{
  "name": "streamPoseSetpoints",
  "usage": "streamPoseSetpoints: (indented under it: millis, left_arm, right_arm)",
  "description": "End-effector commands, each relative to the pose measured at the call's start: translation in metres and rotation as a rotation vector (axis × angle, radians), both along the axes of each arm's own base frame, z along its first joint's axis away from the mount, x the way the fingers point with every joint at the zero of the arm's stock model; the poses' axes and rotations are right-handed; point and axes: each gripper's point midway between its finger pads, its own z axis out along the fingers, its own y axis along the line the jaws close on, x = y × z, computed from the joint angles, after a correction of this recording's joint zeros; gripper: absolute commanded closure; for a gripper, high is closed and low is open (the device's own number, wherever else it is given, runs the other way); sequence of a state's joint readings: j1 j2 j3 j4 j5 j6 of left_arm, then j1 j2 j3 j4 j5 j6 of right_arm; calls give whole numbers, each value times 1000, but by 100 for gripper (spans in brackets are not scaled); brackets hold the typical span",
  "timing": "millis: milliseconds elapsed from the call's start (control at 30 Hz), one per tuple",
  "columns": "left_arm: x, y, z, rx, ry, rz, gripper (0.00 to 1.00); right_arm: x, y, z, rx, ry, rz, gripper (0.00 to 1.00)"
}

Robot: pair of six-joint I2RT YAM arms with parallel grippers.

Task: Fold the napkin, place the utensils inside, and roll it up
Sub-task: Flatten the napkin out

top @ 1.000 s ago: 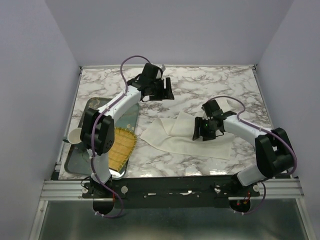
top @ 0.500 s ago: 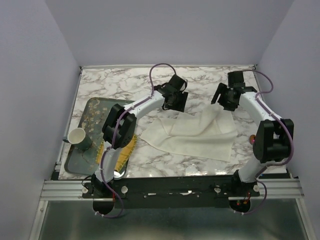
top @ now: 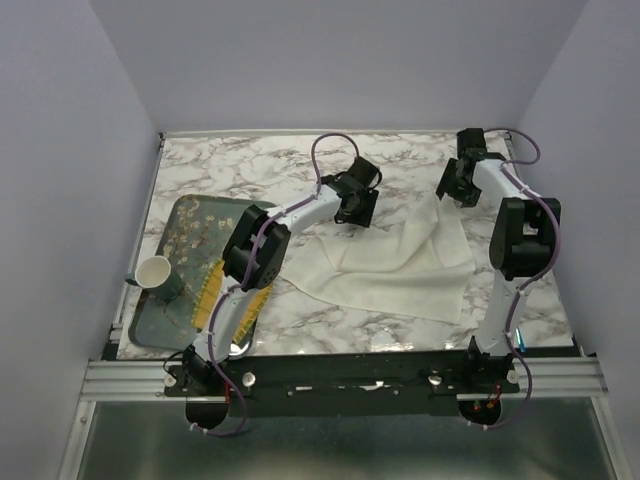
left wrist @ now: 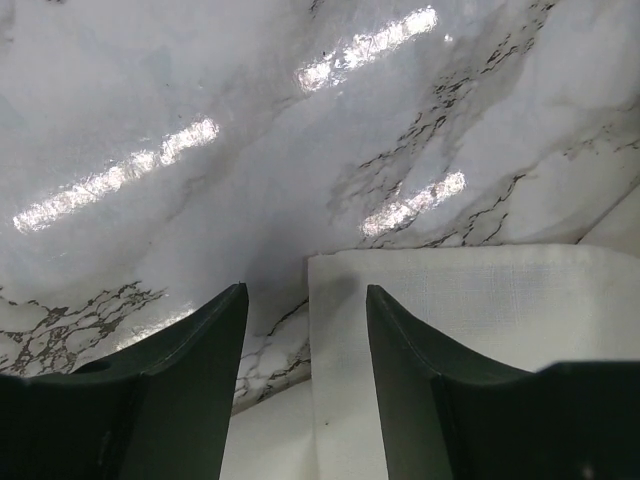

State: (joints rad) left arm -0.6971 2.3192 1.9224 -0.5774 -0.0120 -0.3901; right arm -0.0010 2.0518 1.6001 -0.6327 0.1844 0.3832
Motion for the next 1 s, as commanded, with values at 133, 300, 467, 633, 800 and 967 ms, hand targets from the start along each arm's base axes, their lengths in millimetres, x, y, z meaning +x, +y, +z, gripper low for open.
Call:
streamPoseSetpoints:
  millis: [133,300,467,633,800,967]
  left_arm:
    - [-7,9,-29,123,-17,38,51]
    - [-17,11,-39,144,-5,45,58]
    - [-14,8,-32,162,-56,53,73]
    - [-3,9,-13,165,-112,69,89]
    - [8,9,21,137,-175,89,100]
    - [26,19,62,101,-244,133,100]
  right_arm:
    - [15,-20,-1,-78,21,26,30]
    - [23,-12,-14,-46,38,76,22]
    - [27,-9,-23,-27,56,89,26]
    - [25,-8,-36,-18,124,91,34]
    - [24,-8,-45,-18,191,84,50]
    - [39,-6,-32,-11,123,103,68]
